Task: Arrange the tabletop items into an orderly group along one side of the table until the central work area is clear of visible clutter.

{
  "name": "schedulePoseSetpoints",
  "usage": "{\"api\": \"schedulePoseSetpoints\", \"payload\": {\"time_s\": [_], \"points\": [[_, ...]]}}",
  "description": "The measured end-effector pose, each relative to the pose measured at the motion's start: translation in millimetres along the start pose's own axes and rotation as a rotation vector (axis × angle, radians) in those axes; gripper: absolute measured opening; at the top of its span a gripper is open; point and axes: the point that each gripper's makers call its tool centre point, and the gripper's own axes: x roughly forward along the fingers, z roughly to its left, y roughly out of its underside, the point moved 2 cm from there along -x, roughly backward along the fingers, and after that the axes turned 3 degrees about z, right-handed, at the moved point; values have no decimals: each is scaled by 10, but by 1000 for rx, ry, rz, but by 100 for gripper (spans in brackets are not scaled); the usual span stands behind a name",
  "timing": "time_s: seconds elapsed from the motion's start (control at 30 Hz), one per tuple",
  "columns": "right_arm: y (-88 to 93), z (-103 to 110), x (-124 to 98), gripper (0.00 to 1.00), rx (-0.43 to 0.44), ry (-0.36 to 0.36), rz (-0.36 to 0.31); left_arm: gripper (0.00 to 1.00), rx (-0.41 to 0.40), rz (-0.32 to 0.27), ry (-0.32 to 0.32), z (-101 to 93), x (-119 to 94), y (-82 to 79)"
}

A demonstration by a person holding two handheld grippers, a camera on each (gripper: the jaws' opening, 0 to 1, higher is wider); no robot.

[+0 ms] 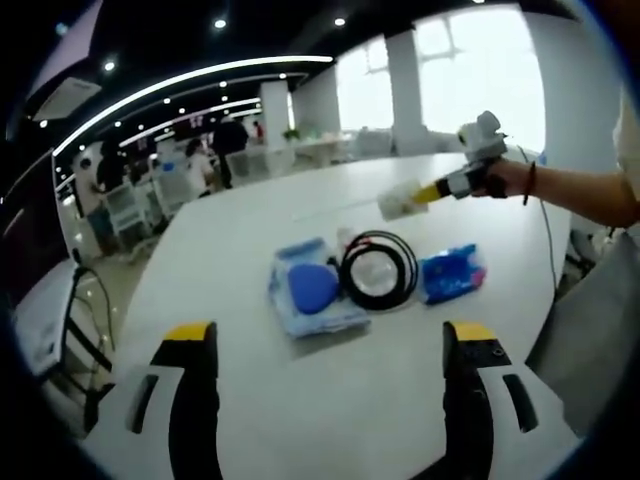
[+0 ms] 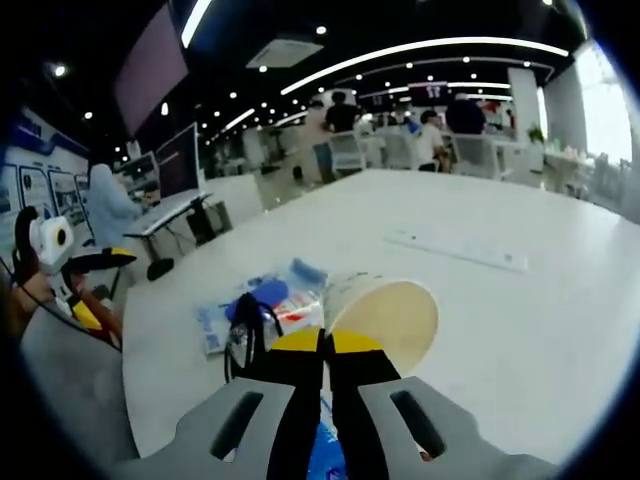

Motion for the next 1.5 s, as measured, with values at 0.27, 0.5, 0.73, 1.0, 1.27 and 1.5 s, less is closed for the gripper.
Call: {"api": "schedulePoseSetpoints", "payload": {"time_s": [0.27,0.5,0.73,1.0,1.27,1.5], "points": [[-89,198,-76,2,23,-77,-33,88,-1,-43,-2,-38,-15,-153],[-63,336,-137,2,-3,-122,-9,87,14,-69,36,-115,35,-319],[65,533,-169,2,-84,-213,81,86,34,-95,69,-174,70,-465],[13,645,-249,2,-128,-242,83,86,41,-90,104,-264,108,-496],[9,858,-294,2,-186,-298,106,85,68,-100,128,-353,118,-564],[83,1080,-315,2,-248,-365,151,84,89,-107,149,-426,121,-618]]}}
